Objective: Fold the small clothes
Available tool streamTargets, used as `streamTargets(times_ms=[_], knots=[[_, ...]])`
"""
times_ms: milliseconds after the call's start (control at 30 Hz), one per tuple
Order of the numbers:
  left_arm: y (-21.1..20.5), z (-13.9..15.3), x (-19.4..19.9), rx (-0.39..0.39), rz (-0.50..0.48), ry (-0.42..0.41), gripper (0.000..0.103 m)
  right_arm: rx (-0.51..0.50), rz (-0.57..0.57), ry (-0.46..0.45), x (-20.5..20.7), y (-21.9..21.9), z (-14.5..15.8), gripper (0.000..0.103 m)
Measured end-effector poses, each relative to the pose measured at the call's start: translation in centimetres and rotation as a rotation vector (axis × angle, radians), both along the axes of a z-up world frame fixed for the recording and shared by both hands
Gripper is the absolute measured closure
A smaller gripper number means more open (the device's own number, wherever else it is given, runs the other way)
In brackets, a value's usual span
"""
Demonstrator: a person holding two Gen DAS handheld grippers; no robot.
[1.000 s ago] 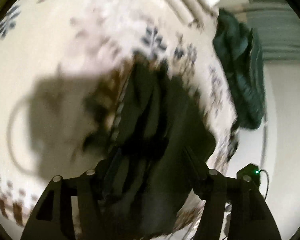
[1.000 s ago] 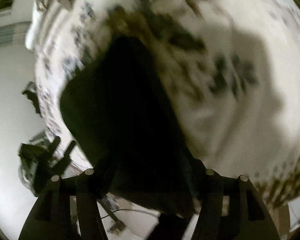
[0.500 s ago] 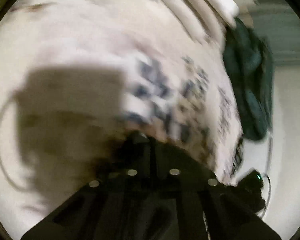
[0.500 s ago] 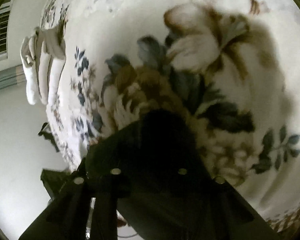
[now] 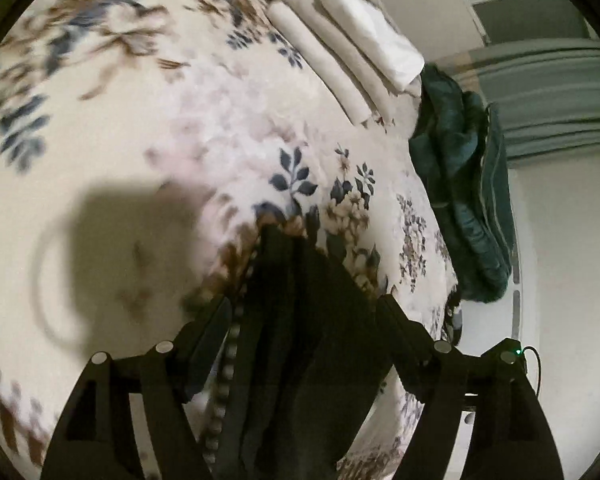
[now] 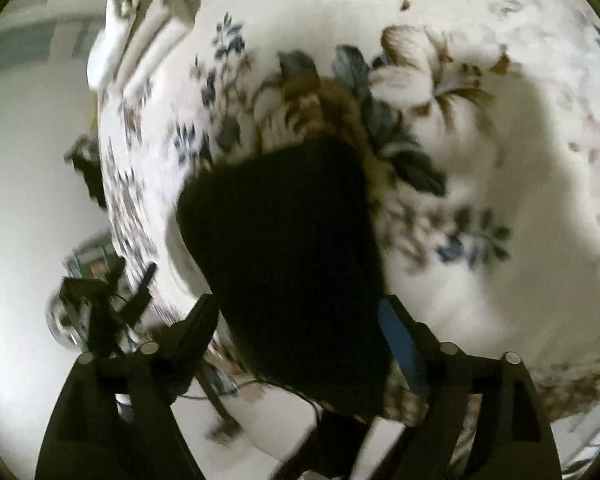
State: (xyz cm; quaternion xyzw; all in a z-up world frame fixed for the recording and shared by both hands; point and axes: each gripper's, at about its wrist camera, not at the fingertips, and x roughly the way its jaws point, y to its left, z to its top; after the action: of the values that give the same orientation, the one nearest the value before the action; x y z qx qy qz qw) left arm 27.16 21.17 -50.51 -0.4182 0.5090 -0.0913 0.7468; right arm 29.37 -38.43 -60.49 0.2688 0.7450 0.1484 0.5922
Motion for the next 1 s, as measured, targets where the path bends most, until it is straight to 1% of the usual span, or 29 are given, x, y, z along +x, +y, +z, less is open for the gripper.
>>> streamTargets(times_ms=[67,100,133,200,233,267,300,333,367,400,433,467,533,567,600,633,667,700,767,867,900,967,1000], knots=[[-0.9,0.3,-2.6,-0.008,0.047,-0.005,0.03,-0.017,0.084,-0.003,-0.2,-0.2,0.3,0.018],[-1.6,0.1,-4.9,-0.002,0.083,0.005,0.03,-0.022,0.143,-0.013,-0.2,-0.1,0.5,0.018],[-2.7,-0.4,-6.0,-0.002,0.113,0.022,0.03,-0.027,0.187,-0.02,0.0,-0.1,0.4,0.018],[-3.9,-1.7,-9.9,-0.023,0.193,0.056,0.03,-0.041,0.309,-0.04,0.6,0.3,0.1,0.018],[-4.7,-2.8,-12.0,-0.034,0.241,0.086,0.03,-0.062,0.361,-0.053,1.1,0.5,-0.1,0.018],[-5.7,-4.3,-14.0,-0.043,0.285,0.133,0.03,-0.089,0.397,-0.062,1.5,0.6,-0.3,0.018],[-6.4,-5.4,-15.4,-0.047,0.315,0.174,0.03,-0.112,0.437,-0.072,2.1,0.9,-0.5,0.018],[-7.4,-6.8,-16.8,-0.04,0.349,0.221,0.03,-0.126,0.476,-0.085,2.7,1.2,-0.6,0.018],[-8.0,-7.6,-17.9,-0.025,0.376,0.252,0.03,-0.137,0.515,-0.104,3.4,1.5,-0.6,0.018],[-8.5,-8.3,-18.7,-0.01,0.4,0.265,0.03,-0.142,0.554,-0.125,4.2,2.0,-0.5,0.018],[-9.0,-8.8,-19.2,0.029,0.418,0.269,0.03,-0.142,0.574,-0.136,4.8,2.3,-0.5,0.018],[-9.4,-9.2,-19.1,0.089,0.428,0.286,0.03,-0.138,0.602,-0.155,5.6,2.9,-0.4,0.018],[-9.7,-9.8,-18.4,0.149,0.437,0.286,0.03,-0.15,0.65,-0.18,6.9,4.0,-0.5,0.018],[-9.8,-10.1,-17.7,0.199,0.443,0.291,0.03,-0.165,0.674,-0.193,7.6,4.6,-0.8,0.018],[-9.8,-10.4,-17.0,0.233,0.442,0.282,0.032,-0.178,0.688,-0.202,8.1,5.2,-1.1,0.018],[-9.9,-10.5,-16.4,0.275,0.435,0.281,0.036,-0.193,0.696,-0.208,8.7,5.6,-1.5,0.018],[-10.2,-10.7,-15.7,0.313,0.412,0.28,0.065,-0.202,0.694,-0.206,9.0,5.8,-1.8,0.018],[-10.4,-10.6,-15.0,0.33,0.376,0.259,0.092,-0.208,0.687,-0.2,9.3,6.0,-2.3,0.018],[-10.2,-10.3,-14.5,0.337,0.358,0.239,0.093,-0.215,0.663,-0.19,9.9,6.3,-3.1,0.018],[-8.7,-10.0,-14.8,0.304,0.383,0.216,0.093,-0.189,0.655,-0.191,10.8,7.1,-3.7,0.018],[-8.3,-10.1,-14.8,0.286,0.393,0.207,0.093,-0.168,0.662,-0.195,11.1,7.6,-3.8,0.018],[-7.7,-10.5,-15.0,0.213,0.387,0.191,0.091,-0.115,0.704,-0.196,11.6,8.8,-4.1,0.018],[-7.5,-10.6,-15.4,0.194,0.399,0.19,0.086,-0.09,0.729,-0.194,11.8,9.4,-4.3,0.018]])
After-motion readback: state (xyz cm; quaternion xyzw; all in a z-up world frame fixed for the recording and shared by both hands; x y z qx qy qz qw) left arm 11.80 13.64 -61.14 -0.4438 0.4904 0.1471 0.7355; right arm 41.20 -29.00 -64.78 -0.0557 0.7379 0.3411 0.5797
